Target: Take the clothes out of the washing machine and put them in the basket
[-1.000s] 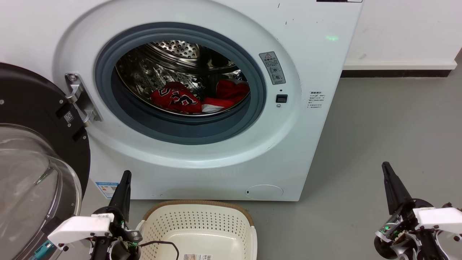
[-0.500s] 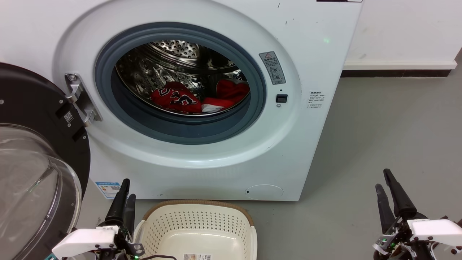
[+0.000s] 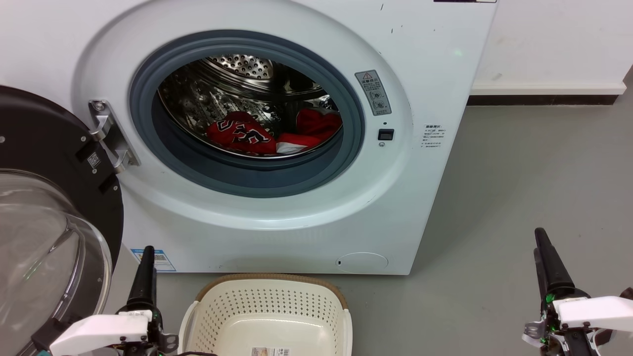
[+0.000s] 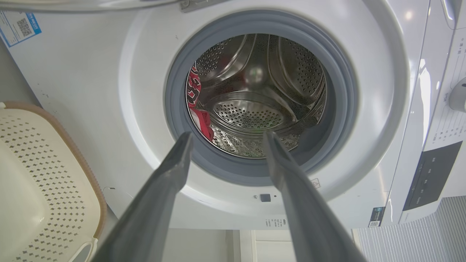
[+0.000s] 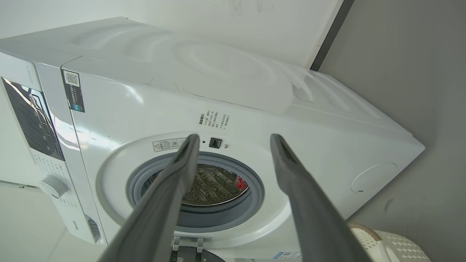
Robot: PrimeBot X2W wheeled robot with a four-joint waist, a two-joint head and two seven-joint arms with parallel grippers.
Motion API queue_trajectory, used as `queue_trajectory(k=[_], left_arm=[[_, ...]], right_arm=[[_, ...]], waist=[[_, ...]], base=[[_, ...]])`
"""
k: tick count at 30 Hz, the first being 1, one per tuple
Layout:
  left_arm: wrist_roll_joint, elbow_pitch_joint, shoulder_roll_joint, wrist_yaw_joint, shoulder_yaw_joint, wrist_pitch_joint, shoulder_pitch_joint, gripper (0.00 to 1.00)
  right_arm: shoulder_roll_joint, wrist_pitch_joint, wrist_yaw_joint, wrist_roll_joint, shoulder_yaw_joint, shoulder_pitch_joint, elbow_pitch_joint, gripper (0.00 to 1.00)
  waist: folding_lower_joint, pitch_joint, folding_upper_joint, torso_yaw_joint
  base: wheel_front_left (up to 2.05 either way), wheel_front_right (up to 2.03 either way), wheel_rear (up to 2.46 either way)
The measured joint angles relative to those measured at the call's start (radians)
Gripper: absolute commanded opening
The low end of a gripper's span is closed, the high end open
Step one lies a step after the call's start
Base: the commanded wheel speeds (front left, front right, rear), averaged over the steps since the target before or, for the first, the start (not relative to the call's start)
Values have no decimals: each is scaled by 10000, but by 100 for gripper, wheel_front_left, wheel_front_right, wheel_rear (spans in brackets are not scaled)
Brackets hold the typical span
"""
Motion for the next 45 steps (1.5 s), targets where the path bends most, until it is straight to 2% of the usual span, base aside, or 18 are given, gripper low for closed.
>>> queue_trajectory(k=[7,18,22,27,32,37,45], left_arm=[[1168,-612,2,322,267,-284,3,100],[3586,-2117,2,1283,-88,-679,75,100],[4132,-2452,2,1258,-284,-813,218,100],[4700,-2658,4,840,-458,-982,374,100],[5626,-2941,8,686,-545,-1131,463,100],[6874,-3358,8,932,-838,-1273,496,100],[8195,-3728,10,1367,-1294,-1509,660,100]], right_arm=[[4,-290,0,-2591,-119,0,-709,100],[6,-686,0,-6054,121,1,-2205,100],[8,-811,0,-7045,341,12,-2571,100],[6,-970,0,-7998,453,109,-2876,100],[6,-1131,0,-8859,600,173,-3033,100],[6,-1294,0,-9520,656,197,-3212,100],[6,-1511,0,-10512,848,342,-3352,100]], waist=[[0,31,0,-8],[0,100,0,-15],[0,116,0,-23],[0,118,0,-27],[0,119,0,-36],[0,136,0,-54],[0,146,1,-59]], base=[[0,0,0],[0,0,0],[0,0,0],[0,0,0],[0,0,0],[0,0,0],[0,0,0]])
